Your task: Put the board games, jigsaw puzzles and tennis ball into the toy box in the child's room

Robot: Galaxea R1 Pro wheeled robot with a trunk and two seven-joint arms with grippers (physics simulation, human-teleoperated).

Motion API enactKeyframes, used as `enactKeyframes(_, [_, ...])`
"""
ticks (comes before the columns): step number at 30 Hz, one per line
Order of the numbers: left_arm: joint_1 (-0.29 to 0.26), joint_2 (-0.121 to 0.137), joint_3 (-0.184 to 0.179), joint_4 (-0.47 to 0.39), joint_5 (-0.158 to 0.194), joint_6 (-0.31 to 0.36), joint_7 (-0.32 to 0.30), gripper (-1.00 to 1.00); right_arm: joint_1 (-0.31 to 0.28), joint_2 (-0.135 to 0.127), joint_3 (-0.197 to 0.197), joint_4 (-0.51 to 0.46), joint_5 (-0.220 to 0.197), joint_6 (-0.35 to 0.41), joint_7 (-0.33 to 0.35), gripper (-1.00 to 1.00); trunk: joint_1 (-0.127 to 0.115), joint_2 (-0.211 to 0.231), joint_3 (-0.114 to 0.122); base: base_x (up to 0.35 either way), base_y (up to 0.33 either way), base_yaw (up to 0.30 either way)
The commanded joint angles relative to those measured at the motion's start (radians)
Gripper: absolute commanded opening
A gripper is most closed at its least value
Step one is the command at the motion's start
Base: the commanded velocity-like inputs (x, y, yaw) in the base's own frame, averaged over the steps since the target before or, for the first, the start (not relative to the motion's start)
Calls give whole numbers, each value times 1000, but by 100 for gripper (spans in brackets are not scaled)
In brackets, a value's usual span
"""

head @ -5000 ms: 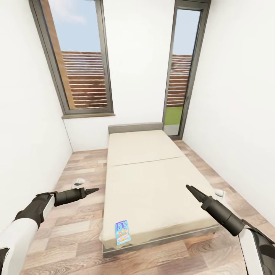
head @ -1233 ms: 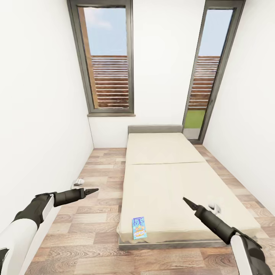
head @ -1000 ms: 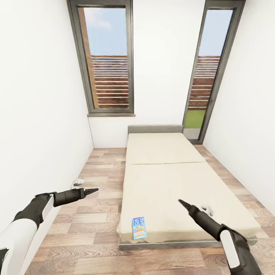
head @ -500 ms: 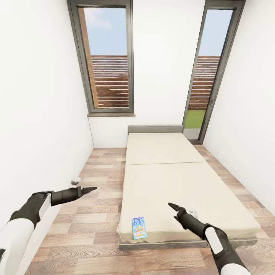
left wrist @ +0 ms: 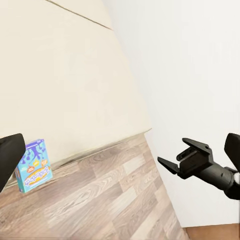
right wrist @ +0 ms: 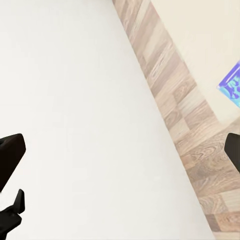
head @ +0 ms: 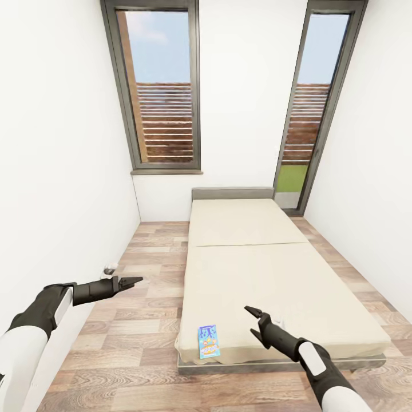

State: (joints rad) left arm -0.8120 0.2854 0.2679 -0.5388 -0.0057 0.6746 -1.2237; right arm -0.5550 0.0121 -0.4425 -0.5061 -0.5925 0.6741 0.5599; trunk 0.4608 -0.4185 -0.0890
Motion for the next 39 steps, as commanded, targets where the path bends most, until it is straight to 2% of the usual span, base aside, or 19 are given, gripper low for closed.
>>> enactKeyframes(1, [-1, 0, 3, -1, -1, 18, -3, 100, -1, 2, -8, 2, -1, 8, 0, 100, 5, -10, -5, 0, 0, 0])
enactKeyframes(7, [-1, 0, 4, -2, 0, 37, -2, 100, -2, 7, -12, 18, -8, 7, 0, 100, 28, -52, -24, 0, 0, 0])
enactKeyframes(12, [-3, 0, 4, -3, -1, 90, 0, 100, -1, 9, -20, 28, -28, 2, -2, 100, 47, -87, -40, 0, 0, 0])
enactKeyframes(18, [-5, 1, 4, -3, -1, 115, 2, 100, -4, 9, -14, 28, -22, 0, -5, 100, 70, -129, -59, 0, 0, 0])
enactKeyframes(28, [-6, 0, 4, -3, -2, 121, 3, 100, -5, 9, -7, 29, -15, -10, -13, 100, 108, -199, -90, 0, 0, 0])
enactKeyframes(39, [-7, -2, 2, -3, -2, 123, 4, 100, 5, 7, -8, 31, -27, -22, -18, 100, 150, -276, -125, 0, 0, 0])
